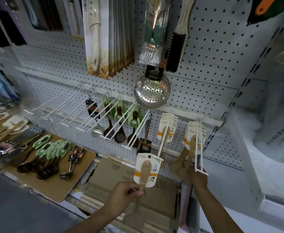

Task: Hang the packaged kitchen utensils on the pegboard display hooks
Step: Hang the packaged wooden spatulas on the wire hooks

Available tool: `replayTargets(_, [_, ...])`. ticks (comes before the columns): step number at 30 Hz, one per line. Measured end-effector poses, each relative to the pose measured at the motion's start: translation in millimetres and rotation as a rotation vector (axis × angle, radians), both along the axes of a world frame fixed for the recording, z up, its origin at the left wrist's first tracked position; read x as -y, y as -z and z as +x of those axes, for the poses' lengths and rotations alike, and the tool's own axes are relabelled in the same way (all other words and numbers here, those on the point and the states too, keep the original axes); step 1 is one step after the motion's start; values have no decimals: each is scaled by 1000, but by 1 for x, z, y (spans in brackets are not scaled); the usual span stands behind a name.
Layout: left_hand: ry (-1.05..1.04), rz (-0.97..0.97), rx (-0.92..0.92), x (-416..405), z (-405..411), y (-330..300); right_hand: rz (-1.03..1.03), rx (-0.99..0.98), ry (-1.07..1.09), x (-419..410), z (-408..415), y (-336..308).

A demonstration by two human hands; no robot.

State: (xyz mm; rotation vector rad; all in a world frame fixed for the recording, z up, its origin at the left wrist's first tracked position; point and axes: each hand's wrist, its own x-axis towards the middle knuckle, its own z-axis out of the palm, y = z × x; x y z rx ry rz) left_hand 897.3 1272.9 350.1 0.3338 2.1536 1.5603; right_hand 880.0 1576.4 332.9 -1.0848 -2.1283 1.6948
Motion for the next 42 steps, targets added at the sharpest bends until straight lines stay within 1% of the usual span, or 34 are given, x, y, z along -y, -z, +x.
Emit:
replayTargets(1, [-1,16,2,-2,0,1,12,21,-67,13,13,-4])
replayTargets(3, [7,46,8,-6,1,2,145,0,-338,35,33,-6])
replayTargets(4, [15,53,9,-8,1,5,141,-26,-440,46,42,-6])
replayTargets(6, [37,51,-4,-12,1,10,29,-35,-571,70,62,-16])
replayTargets(8, [61,67,-13,-16,4,15,-75,-54,-612,96,77,-27])
replayTargets(11, [106,105,-17,-23,11,18,-164,-85,-572,114,88,-27])
replayTargets(16, [142,109,32,-25,18,31,-202,-128,-399,123,100,-15])
replayTargets(19, [185,98,47,-23,20,39,-217,-123,-356,125,103,-8])
replayTargets(22, [249,54,67,-14,23,55,-189,-130,-323,129,105,-7])
replayTargets(29, [255,-99,21,-1,14,77,-185,-196,-324,144,97,-12])
replayTargets(33, [251,-106,33,0,3,91,-174,-165,-313,147,87,-12])
replayTargets(38, [231,-101,-17,-3,-7,85,-193,-156,-307,146,71,-16])
replayTargets(42, [229,-146,-49,-7,-13,71,-222,-193,-314,143,61,-21])
